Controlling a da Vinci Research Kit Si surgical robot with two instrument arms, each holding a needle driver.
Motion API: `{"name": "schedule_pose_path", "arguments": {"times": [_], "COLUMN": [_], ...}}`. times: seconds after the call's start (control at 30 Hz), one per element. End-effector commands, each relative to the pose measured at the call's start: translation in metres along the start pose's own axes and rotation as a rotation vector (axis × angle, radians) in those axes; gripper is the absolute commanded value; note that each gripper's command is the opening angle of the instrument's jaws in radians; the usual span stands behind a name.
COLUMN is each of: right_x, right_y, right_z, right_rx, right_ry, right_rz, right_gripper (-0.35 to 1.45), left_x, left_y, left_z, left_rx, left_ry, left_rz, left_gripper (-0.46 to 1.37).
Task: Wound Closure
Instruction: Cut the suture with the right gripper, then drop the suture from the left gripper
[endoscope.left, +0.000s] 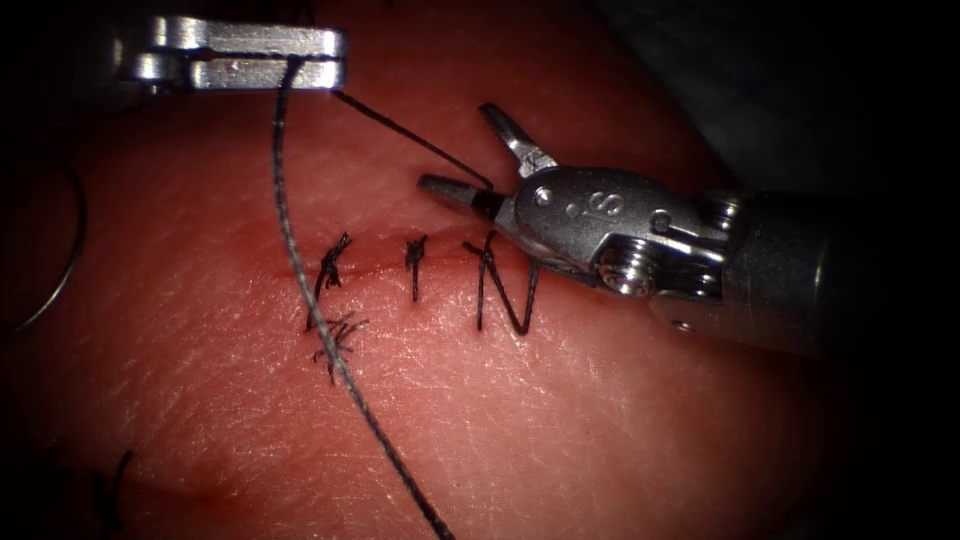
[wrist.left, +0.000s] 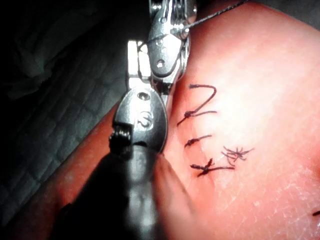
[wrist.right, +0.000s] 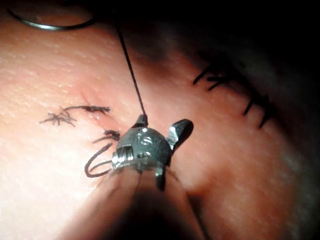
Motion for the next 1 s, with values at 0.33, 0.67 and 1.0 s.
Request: {"name": "schedule_pose_path", "arguments": {"times": [0.33, 0.67, 1.0], "right_x": [0.0007, 0.0012, 0.002], "right_y": [0.0056, 0.0097, 0.0121], "right_z": [-0.0071, -0.0117, -0.0133], "right_rx": [-0.017, -0.022, -0.028], "right_ry": [0.022, -0.001, 0.005], "right_rz": [-0.003, -0.008, -0.01], "right_gripper": [0.87, 0.78, 0.77], "left_x": [-0.001, -0.0046, -0.0129], "left_y": [0.0019, 0.006, 0.0129], "left_z": [0.0054, 0.0122, 0.0171], "left_rx": [-0.005, -0.016, -0.041], "left_ry": [0.019, 0.046, 0.022], "left_rz": [0.017, 0.034, -0.033], "left_gripper": [-0.35, -0.35, -0.35]}}
